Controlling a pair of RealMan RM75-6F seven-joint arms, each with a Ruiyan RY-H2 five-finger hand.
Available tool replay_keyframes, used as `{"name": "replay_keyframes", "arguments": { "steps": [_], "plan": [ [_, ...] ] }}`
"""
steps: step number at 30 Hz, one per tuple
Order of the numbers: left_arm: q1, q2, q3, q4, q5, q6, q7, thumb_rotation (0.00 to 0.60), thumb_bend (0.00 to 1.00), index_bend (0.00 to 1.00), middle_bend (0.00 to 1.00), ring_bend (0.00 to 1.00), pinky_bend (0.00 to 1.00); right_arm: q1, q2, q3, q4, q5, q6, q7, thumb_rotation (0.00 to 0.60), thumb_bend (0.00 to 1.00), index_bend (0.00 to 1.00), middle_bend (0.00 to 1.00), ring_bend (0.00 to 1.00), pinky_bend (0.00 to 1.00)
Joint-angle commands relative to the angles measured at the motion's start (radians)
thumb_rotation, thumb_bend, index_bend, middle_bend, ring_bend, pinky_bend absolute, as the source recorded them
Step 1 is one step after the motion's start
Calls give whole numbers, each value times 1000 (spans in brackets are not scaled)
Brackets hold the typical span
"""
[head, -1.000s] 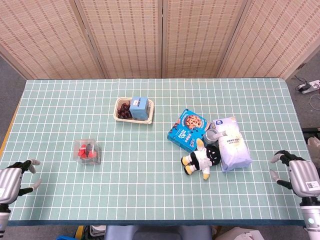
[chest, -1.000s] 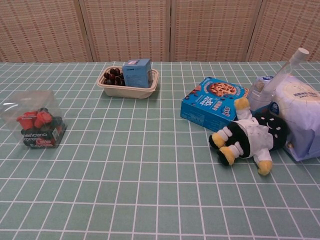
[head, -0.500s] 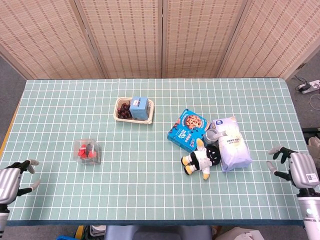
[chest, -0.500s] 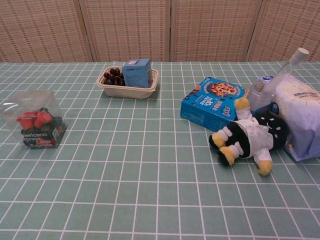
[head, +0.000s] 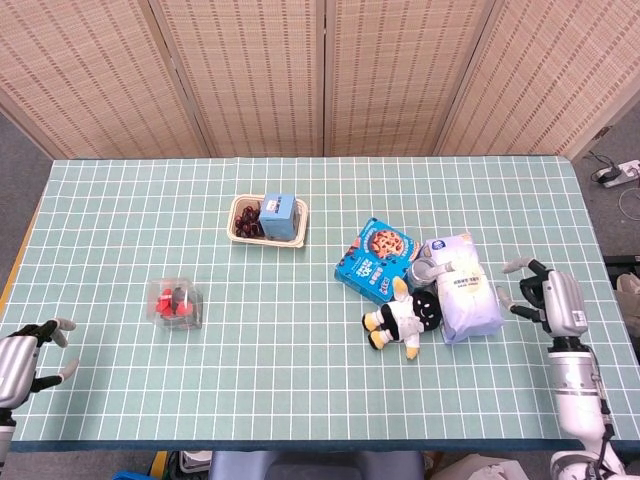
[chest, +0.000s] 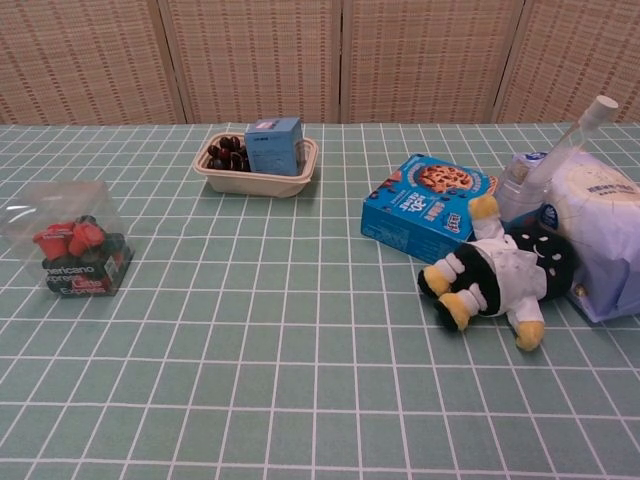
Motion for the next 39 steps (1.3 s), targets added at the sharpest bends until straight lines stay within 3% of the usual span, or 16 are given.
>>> {"name": "replay_keyframes", "arguments": {
  "steps": [1, 9, 16, 23, 27, 39],
  "plan": [
    [0, 1, 1, -1, 1, 0, -2, 600, 223, 454, 507, 439, 555, 19, -35, 18, 9, 18, -4, -12, 600, 237, 455, 1000, 1000, 1000],
    [3, 7, 0, -5, 4, 6, -8, 600, 224, 455, 507, 439, 555, 61, -100, 41, 47, 45, -29, -29, 600, 149, 455, 1000, 1000, 1000],
    [3, 9, 0, -6, 3, 4, -9, 600, 224, 454, 507, 439, 555, 93, -136, 48, 77, 59, -60, -44, 600, 139, 430, 1000, 1000, 1000],
    [4, 11, -1, -6, -1, 4, -12, 600, 223, 454, 507, 439, 555, 118, -169, 54, 98, 58, -69, -49, 600, 14, 358, 1000, 1000, 1000],
    [4, 12, -2, -7, -1, 3, -12, 600, 223, 454, 507, 439, 555, 130, -186, 57, 108, 62, -76, -48, 600, 27, 357, 1000, 1000, 1000],
    [7, 17, -3, -12, -3, 7, -15, 600, 223, 456, 507, 438, 555, 166, -224, 56, 127, 54, -93, -62, 600, 192, 409, 1000, 1000, 1000]
  ]
}}
